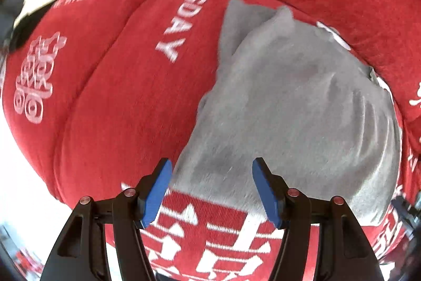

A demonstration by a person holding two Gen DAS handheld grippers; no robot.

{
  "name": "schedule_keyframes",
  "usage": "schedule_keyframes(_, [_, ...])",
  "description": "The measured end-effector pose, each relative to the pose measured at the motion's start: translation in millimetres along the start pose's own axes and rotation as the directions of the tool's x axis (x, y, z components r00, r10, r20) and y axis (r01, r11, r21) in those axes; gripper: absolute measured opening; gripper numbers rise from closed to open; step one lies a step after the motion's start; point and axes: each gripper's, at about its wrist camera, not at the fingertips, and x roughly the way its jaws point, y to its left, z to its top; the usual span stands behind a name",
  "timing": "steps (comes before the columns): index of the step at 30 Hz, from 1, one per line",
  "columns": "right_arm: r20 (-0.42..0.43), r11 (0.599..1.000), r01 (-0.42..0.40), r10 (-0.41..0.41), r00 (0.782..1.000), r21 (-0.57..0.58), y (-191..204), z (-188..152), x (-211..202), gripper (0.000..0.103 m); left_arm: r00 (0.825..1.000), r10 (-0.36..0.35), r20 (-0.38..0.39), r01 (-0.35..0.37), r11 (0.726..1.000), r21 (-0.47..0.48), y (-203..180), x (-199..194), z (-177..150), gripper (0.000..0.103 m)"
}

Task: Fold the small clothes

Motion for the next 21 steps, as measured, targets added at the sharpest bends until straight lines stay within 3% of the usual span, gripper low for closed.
schedule_keyframes(8, [-0.079,0.982,-0.171,0.177,0.981,0.081,14,-39,38,0.046,0.989,-0.143,-0.042,0.134,0.977,-0.165,31,14,-25,0.065])
schedule_keyframes(12, [-0.133,0.959,-0.262,0.275,0.952,0.108,43,-54,72,0.049,0.962,-0.27,-0.051,0.251,0.938,-0.24,45,23,-30,0.065])
schedule_keyframes(14, [-0.158,0.94,-0.314,0.333,0.929,0.137,58,-61,91,0.052,0.96,-0.279,-0.038,0.26,0.931,-0.254,51,23,-29,0.065])
schedule_keyframes(16, [-0.171,0.917,-0.359,0.387,0.906,0.176,76,-69,113,0.055,0.967,-0.256,-0.023,0.244,0.943,-0.228,57,18,-28,0.065])
schedule_keyframes(21, [-0.173,0.865,-0.424,0.476,0.862,0.268,114,-87,167,0.056,0.98,-0.201,-0.008,0.199,0.975,-0.095,66,7,-25,0.065])
